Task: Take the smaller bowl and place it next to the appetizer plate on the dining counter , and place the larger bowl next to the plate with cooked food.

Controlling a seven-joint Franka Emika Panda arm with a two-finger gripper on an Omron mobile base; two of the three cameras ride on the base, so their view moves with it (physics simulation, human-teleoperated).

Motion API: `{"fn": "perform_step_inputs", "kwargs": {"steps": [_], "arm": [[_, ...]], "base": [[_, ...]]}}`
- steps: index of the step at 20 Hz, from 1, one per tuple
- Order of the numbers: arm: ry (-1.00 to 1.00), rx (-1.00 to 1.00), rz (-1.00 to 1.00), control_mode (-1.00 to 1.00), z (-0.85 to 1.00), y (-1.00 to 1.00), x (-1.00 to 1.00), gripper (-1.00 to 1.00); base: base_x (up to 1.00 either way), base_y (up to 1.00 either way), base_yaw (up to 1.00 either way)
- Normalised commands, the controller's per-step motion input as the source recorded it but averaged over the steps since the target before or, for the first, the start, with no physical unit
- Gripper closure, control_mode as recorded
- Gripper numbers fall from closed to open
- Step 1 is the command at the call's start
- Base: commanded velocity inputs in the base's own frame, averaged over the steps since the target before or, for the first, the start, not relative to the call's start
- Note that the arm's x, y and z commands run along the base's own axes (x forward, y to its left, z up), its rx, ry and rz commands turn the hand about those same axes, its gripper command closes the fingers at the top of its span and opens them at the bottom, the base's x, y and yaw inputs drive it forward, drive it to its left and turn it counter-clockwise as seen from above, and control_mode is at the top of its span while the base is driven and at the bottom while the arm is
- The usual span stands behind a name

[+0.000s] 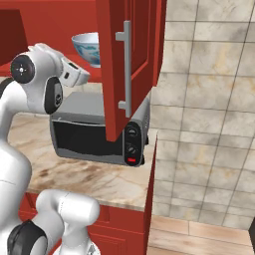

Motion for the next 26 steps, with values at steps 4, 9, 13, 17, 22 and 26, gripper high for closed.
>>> {"fn": "perform_step_inputs", "kwargs": {"steps": [4,9,13,17,22,26], "arm": [[0.0,0.05,0.0,-1.0,0.72,0.0,0.0,-1.0],[0.0,0.06,0.0,-1.0,0.51,0.0,0.0,-1.0],[0.03,0.03,0.0,-1.0,0.02,-0.03,0.0,-1.0],[0.36,0.0,0.05,-1.0,-0.17,0.0,0.12,-1.0],[0.25,0.0,0.02,-1.0,-0.04,-0.02,0.31,-1.0],[0.15,0.0,0.01,-1.0,0.0,-0.07,0.3,-1.0]], "base": [[0.0,0.0,0.0],[0.0,0.0,0.0],[0.0,0.0,0.0],[0.0,0.0,0.0],[0.0,0.0,0.0],[0.0,0.0,0.0]]}}
